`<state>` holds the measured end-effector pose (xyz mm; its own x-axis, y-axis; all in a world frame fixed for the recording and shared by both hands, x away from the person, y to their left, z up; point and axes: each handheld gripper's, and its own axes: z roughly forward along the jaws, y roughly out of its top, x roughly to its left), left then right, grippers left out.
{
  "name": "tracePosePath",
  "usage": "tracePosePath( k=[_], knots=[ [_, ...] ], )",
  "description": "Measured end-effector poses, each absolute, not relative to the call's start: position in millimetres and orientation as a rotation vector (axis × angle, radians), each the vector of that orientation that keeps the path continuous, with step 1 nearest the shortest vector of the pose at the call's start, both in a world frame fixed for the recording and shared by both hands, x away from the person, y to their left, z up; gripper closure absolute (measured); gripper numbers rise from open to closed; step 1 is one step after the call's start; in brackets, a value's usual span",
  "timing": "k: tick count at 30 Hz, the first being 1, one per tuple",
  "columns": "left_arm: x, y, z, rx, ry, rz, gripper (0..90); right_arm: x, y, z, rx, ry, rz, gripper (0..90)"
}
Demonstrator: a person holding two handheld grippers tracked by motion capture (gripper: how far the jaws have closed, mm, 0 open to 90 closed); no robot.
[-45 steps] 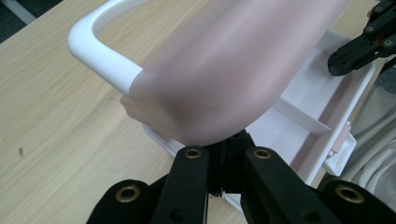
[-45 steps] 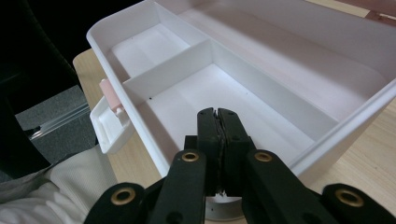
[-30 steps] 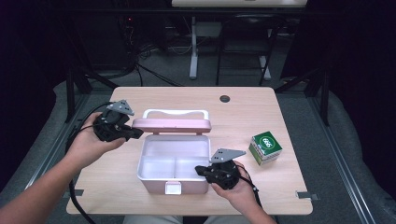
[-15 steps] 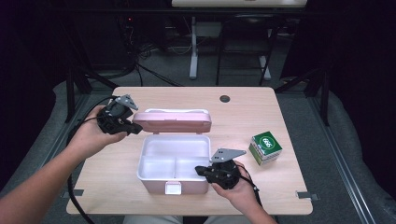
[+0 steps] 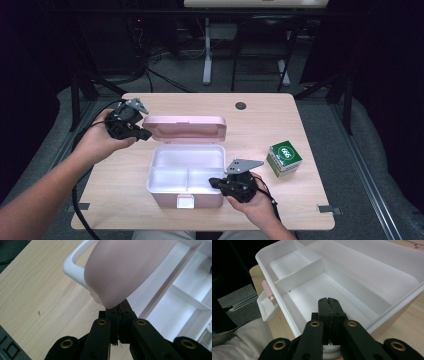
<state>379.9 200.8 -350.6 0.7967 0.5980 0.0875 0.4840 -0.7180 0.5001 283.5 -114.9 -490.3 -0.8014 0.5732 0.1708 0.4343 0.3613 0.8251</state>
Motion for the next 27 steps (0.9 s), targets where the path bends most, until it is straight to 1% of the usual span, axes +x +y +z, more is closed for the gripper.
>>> tracePosePath(
  k=[27],
  knots=[
    [396.0, 201.1, -355.4, 2.525, 0.844, 0.347, 88.2, 283.6, -114.9, -490.1, 0.902, 2.477, 1.417, 89.8]
  ],
)
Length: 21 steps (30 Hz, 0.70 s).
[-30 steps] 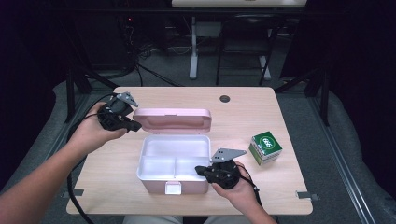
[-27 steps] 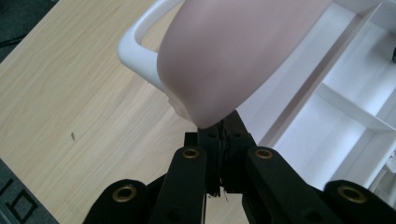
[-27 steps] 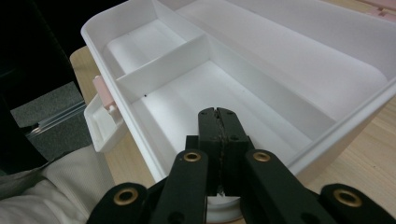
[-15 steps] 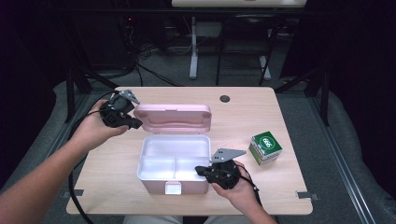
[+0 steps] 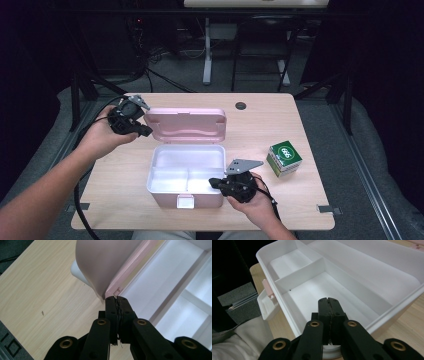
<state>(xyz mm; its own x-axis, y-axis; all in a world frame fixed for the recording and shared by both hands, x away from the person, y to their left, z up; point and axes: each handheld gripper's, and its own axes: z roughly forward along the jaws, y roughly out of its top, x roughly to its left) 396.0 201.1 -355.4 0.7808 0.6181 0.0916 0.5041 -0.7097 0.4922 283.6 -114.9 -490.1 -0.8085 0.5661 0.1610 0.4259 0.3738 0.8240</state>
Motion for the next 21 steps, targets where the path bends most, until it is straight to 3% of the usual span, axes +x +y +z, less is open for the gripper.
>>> tracePosePath(
  k=[21],
  knots=[
    [408.9, 199.3, -361.9, 2.529, 0.871, 0.346, 88.0, 283.6, -115.1, -490.4, 0.896, 2.474, 1.420, 89.6]
  ],
)
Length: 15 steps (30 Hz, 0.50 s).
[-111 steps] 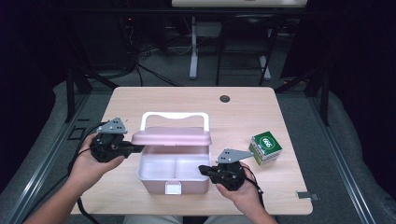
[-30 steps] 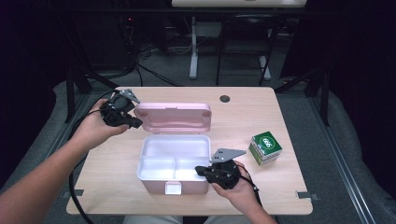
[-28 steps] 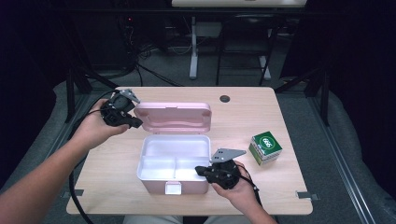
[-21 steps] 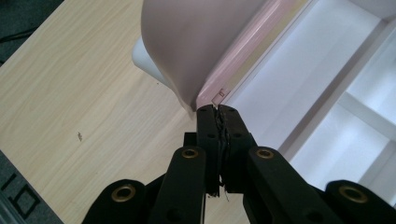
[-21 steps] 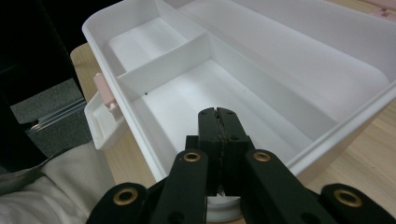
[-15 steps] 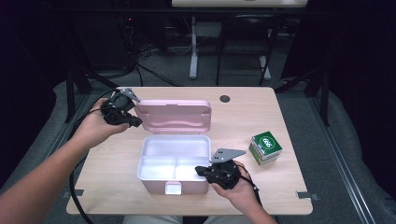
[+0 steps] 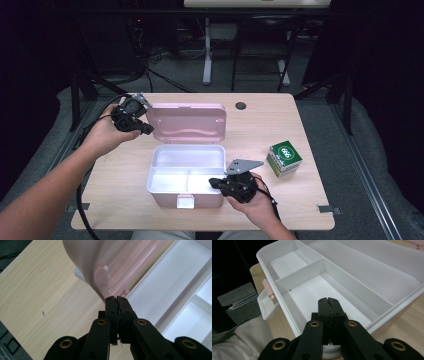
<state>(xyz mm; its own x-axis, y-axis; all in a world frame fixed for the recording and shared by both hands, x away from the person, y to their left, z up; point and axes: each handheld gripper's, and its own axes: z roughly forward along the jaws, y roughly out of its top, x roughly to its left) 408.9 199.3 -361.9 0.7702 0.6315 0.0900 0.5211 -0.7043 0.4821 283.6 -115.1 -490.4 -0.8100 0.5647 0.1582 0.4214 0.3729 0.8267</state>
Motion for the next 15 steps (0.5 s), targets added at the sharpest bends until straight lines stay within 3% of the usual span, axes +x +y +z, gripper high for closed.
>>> tracePosePath(
  k=[15],
  knots=[
    [419.1, 201.1, -366.0, 2.536, 0.912, 0.354, 87.9, 283.1, -115.1, -490.7, 0.896, 2.470, 1.423, 89.6]
  ],
)
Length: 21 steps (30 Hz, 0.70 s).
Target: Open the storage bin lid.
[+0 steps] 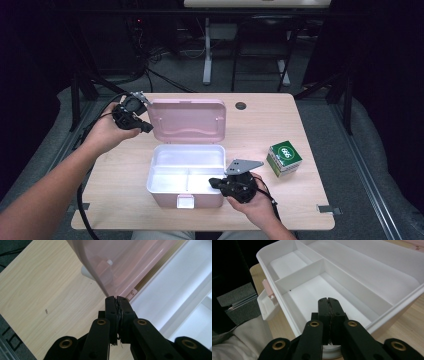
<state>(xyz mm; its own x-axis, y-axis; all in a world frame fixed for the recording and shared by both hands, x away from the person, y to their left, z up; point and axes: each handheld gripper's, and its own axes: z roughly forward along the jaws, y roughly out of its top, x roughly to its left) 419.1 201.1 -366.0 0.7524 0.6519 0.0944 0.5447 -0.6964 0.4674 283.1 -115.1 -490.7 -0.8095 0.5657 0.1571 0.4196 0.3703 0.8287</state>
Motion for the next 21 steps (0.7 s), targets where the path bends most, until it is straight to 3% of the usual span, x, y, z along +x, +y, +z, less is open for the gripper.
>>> tracePosePath(
  k=[21],
  knots=[
    [436.6, 199.6, -379.6, 2.593, 0.954, 0.341, 86.6, 283.4, -115.6, -491.1, 0.894, 2.471, 1.434, 89.7]
  ],
)
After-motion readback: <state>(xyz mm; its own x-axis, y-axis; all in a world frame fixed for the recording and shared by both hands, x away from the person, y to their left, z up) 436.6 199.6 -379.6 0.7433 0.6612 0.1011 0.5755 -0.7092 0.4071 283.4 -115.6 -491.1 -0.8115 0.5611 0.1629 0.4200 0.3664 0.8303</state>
